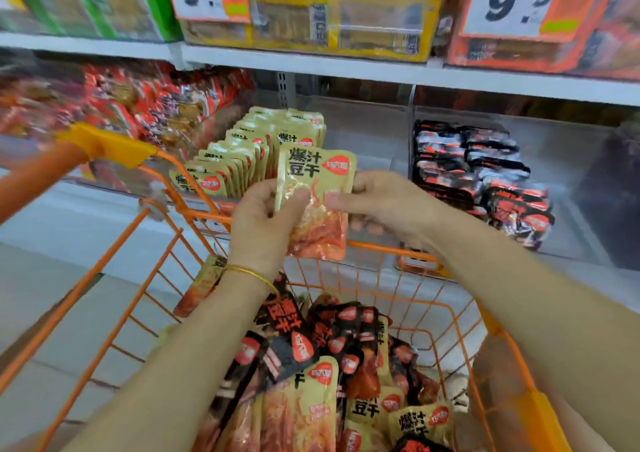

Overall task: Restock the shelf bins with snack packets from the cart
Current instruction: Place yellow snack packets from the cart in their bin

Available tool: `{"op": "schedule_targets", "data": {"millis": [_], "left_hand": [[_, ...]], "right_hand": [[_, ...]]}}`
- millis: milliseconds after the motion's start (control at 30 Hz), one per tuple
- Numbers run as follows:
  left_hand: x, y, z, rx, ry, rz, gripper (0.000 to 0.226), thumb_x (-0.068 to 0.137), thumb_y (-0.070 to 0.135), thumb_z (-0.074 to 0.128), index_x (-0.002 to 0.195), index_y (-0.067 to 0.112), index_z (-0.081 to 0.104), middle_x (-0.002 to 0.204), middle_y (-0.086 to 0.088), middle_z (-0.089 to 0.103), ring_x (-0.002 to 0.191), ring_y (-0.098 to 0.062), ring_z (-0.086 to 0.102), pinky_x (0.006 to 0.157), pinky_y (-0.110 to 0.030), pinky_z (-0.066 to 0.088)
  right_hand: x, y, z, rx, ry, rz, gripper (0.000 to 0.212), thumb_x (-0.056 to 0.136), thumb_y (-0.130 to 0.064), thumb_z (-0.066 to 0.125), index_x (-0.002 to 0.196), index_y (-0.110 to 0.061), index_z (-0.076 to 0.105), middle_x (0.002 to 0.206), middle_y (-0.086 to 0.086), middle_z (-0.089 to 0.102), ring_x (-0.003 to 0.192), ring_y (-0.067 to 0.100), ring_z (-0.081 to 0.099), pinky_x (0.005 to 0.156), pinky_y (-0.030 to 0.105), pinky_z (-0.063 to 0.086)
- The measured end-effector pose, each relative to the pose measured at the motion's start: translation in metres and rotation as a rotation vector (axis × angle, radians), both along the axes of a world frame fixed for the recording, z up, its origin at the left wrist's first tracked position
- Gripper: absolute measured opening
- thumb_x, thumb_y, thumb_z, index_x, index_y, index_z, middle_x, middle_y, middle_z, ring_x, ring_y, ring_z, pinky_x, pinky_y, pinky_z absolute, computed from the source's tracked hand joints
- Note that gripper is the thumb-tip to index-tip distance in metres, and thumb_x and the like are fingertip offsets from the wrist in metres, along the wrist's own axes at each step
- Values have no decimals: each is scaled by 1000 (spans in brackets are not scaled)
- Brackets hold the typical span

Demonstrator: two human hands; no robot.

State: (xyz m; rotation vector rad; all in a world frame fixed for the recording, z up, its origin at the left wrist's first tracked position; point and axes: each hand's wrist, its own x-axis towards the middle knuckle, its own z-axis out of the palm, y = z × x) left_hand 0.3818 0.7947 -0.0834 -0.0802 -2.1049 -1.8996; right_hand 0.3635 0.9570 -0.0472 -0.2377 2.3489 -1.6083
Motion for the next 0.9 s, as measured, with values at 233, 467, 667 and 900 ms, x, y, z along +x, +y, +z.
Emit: {"op": "schedule_targets", "data": {"millis": [233, 467, 667, 900], "left_hand": [[-12, -21, -18, -969, 7, 100, 51, 95, 32, 47, 142, 16, 35, 151, -7, 29, 140, -21, 20, 116, -35, 16], [-12, -19, -28, -1155, -3, 53, 46, 100, 36, 32, 143, 20, 34, 154, -7, 22, 144, -21, 12, 116, -37, 1], [-15, -17, -35, -1149, 61, 111, 45, 86, 32, 41, 120, 10, 61, 130, -17, 55, 127, -34, 46, 108, -50, 22], [-13, -15, -30, -1068, 114, 92, 35, 91, 24, 52, 121, 10, 59, 132, -14, 53, 127, -32, 45, 110, -49, 23]], "right_hand": [[-113, -28, -38, 109, 53, -319, 11, 90, -17, 63, 83, -9, 58, 63, 11, 60, 31, 6, 50, 35, 20, 44], [-169, -60, -78, 402, 202, -452, 23, 79, -20, 72, 96, -5, 68, 90, 17, 71, 84, 30, 69, 81, 41, 56], [-187, -79, -86, 342, 184, -515, 40, 76, -29, 76, 106, -6, 61, 97, 14, 70, 87, 32, 69, 78, 40, 56], [-133, -64, -35, 272, 206, -383, 19, 80, -14, 74, 80, -8, 56, 83, 14, 70, 77, 27, 70, 72, 39, 58]]}}
